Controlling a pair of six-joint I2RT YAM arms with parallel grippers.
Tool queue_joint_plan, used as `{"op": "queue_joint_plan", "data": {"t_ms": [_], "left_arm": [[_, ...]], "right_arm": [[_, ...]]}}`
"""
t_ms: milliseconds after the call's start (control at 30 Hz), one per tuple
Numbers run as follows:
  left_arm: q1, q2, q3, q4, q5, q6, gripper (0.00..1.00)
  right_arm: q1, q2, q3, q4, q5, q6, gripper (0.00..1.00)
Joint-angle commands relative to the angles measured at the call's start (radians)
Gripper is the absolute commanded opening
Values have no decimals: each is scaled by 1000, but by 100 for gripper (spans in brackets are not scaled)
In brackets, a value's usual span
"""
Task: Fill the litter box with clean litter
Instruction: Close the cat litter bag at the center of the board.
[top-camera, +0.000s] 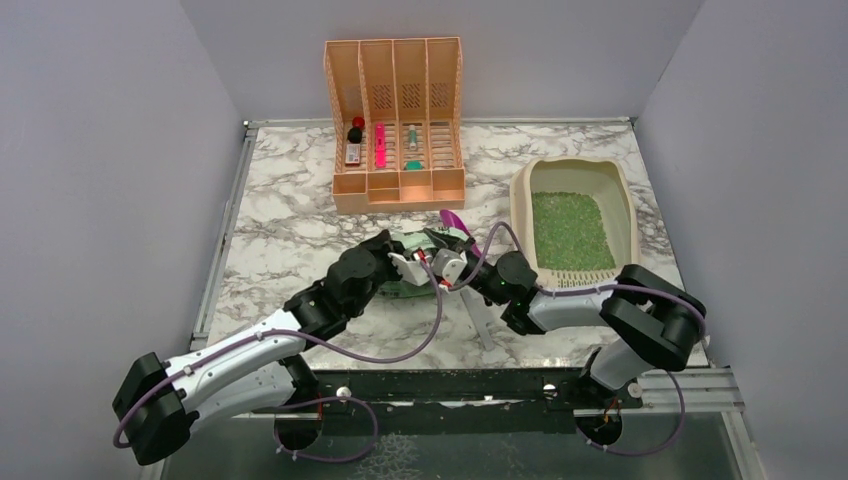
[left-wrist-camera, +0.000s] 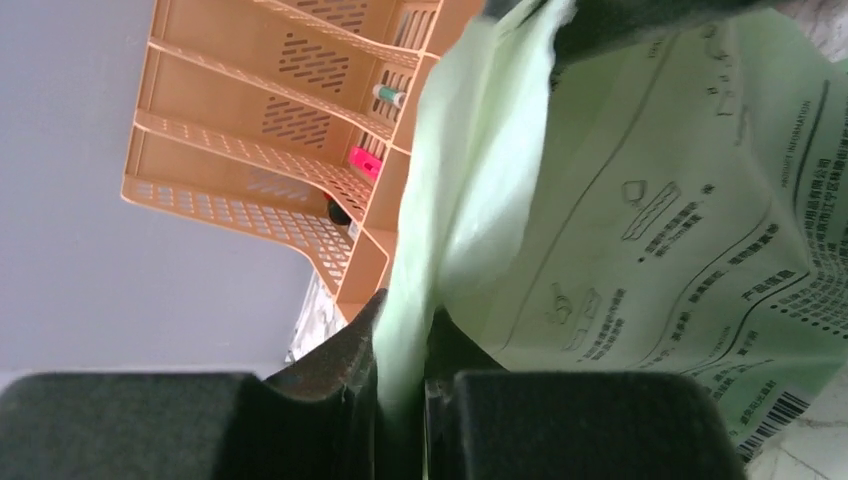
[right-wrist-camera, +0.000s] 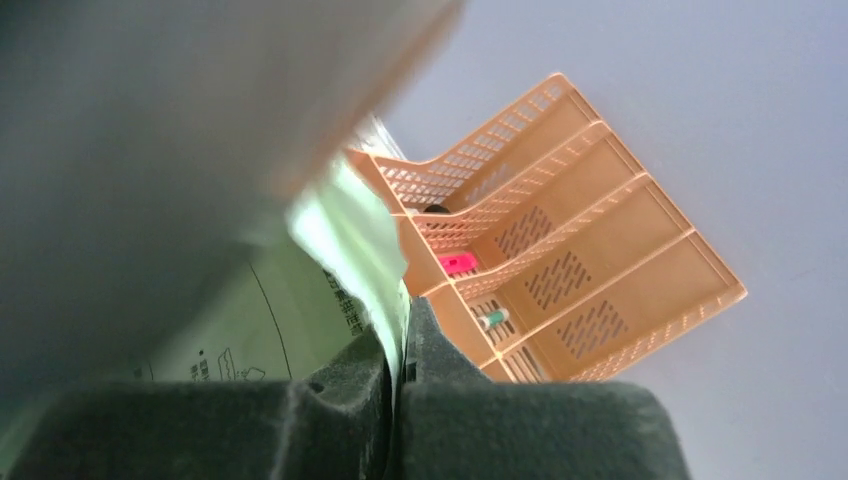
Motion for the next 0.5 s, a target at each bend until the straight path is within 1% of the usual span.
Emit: {"op": "queue_joint_plan", "data": {"t_ms": [0, 100, 133, 167, 233, 333, 400, 467], "left_arm": [[-3, -84, 72, 45, -42, -84, 32], [-2, -84, 157, -100, 10, -241, 67], [1, -84, 197, -176, 65, -290, 75], [8, -77, 242, -245, 108, -331, 81], [29, -45, 335, -362, 192, -409, 85], [87, 6, 470, -477, 311, -503, 87], [163, 35, 536, -540, 428, -525, 88], [266, 75, 605, -604, 573, -542, 89]], "right_arm": [[-17, 33, -37, 428, 108, -103, 1], [-15, 99, -61, 607, 115, -209, 1], [-15, 116, -58, 622, 109, -263, 1], [-16, 127, -54, 625, 99, -288, 1], [-15, 137, -51, 625, 59, -328, 1], [-13, 145, -52, 625, 18, -366, 1], [-9, 153, -52, 620, 21, -408, 1], [-9, 154, -57, 614, 19, -428, 1]]}}
